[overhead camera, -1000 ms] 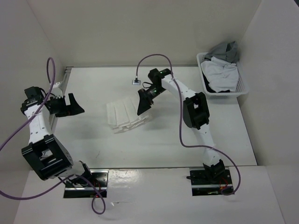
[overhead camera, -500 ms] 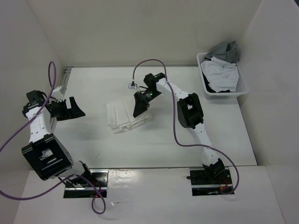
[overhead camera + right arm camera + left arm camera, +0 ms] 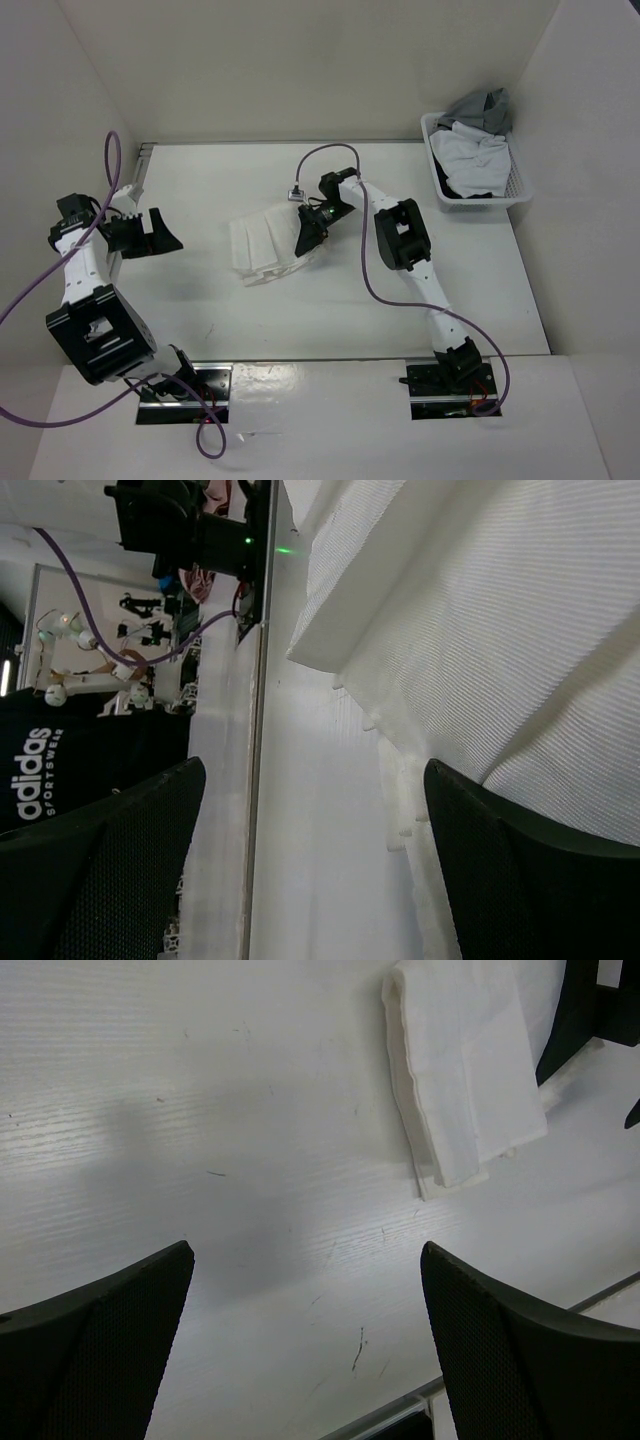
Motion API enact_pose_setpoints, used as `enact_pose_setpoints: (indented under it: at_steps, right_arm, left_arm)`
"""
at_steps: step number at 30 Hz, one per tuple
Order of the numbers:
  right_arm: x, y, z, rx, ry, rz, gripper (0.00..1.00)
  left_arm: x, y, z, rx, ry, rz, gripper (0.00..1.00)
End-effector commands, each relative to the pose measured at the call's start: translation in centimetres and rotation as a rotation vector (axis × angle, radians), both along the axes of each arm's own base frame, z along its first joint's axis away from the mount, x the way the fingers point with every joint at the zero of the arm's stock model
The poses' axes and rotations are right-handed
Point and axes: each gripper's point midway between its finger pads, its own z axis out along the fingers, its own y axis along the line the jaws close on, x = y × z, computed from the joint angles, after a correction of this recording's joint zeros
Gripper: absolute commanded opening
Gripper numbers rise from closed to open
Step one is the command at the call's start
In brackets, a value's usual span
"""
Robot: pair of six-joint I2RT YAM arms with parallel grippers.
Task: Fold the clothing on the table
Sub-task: Fold the skirt
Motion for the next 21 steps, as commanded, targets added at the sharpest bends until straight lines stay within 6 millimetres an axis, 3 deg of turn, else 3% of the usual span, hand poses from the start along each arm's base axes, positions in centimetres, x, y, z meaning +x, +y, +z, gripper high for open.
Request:
enact_pose_setpoints:
  at_steps: [1, 3, 6, 7, 10, 11, 13, 14, 17, 21]
  right_arm:
    - [0.1, -0.8, -4.0, -0.063, -0.026, 0.021, 0.94]
    - [0.2, -0.8, -3.4, -0.063, -0.028, 0.017, 0.94]
    - [0.8, -0.4, 1.2, -0.014, -0.124, 0.013, 0.94]
    - [1.0, -0.3, 4.5, 0.015, -0.181, 0.008, 0.94]
    - [0.0, -0.8, 8.7, 0.041, -0.231, 0.003, 0.94]
    - [-0.5, -1.2, 11.8, 0.062, -0.302, 0.000, 0.95]
    - [-1.1, -2.2, 13.8, 0.063, -0.351, -0.009, 0.95]
    - [-1.7, -2.8, 16.0, 0.075, -0.431, -0.007, 0.96]
    - [-1.3, -5.3, 17.9, 0.050, -0.510, -0.064, 0.98]
    - [2.5, -10.7, 16.9, -0.065, -0.526, -0.261, 0.99]
  left_arm:
    - [-0.1, -0.4, 0.0, -0.029, -0.016, -0.028, 1.00]
    - [-0.2, -0.6, 0.0, -0.037, -0.019, -0.040, 1.00]
    - [-0.2, -1.1, 0.5, -0.048, -0.039, -0.072, 1.00]
    - [-0.5, -1.6, 0.6, -0.068, -0.039, -0.089, 1.00]
    - [-0.6, -2.1, 1.3, -0.091, -0.056, -0.129, 1.00]
    - [-0.5, -2.2, 1.8, -0.089, -0.068, -0.140, 1.00]
    - [-0.2, -3.1, 2.5, -0.096, -0.073, -0.184, 1.00]
    - [-0.1, -3.6, 2.6, -0.105, -0.072, -0.205, 1.00]
    - [1.1, -5.0, 3.1, -0.109, -0.079, -0.279, 1.00]
    - [3.2, -7.1, 3.4, -0.122, -0.081, -0.371, 0.99]
